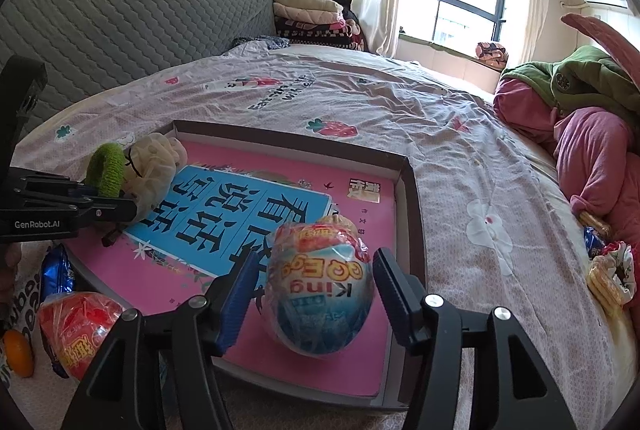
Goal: Organize objects
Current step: 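Open both tools to release the green ring and Kinder egg in the box, then withdraw both tools from the box back toward the biscuit pack and oranges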
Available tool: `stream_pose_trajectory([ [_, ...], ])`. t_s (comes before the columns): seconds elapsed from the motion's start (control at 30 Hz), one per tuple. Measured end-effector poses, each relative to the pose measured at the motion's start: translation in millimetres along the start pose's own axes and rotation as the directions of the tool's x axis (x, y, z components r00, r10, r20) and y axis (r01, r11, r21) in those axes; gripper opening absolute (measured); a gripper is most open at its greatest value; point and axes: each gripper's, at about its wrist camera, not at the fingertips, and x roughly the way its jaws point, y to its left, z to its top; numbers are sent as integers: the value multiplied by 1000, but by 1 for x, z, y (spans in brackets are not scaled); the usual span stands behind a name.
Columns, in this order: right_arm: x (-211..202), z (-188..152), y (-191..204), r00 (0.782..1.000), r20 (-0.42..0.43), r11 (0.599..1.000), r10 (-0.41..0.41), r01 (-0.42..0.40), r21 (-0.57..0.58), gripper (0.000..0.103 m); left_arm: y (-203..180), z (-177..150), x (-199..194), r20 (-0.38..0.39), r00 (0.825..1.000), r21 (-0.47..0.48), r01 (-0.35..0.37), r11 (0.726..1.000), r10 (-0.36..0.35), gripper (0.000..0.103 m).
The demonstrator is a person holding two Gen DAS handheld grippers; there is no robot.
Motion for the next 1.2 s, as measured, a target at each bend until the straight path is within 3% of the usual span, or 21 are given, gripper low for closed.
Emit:
stream_pose_trajectory([
  [0.1,-1,0,1,1000,2,1000,1,-1,1,59,-1,1,-3,-16,1000,1,2,1000,-2,31],
  [0.17,-1,0,1,1000,4,1000,1,-1,2,59,-3,1,-6,-29,1000,6,12,1000,-12,45],
  [0.37,-2,0,2,1000,3,1000,0,0,2,59,-8,3,-13,-54,998,28,-20,999,22,55],
  [1.0,-4,1,0,1000,4,1000,3,-3,8,59,-6,9,-35,6,1000,-6,27,1000,-27,57],
  [1.2,-10,2,-2,1000,23,1000,-3,2,21,59,-14,9,-40,27,999,15,34,999,-35,62],
])
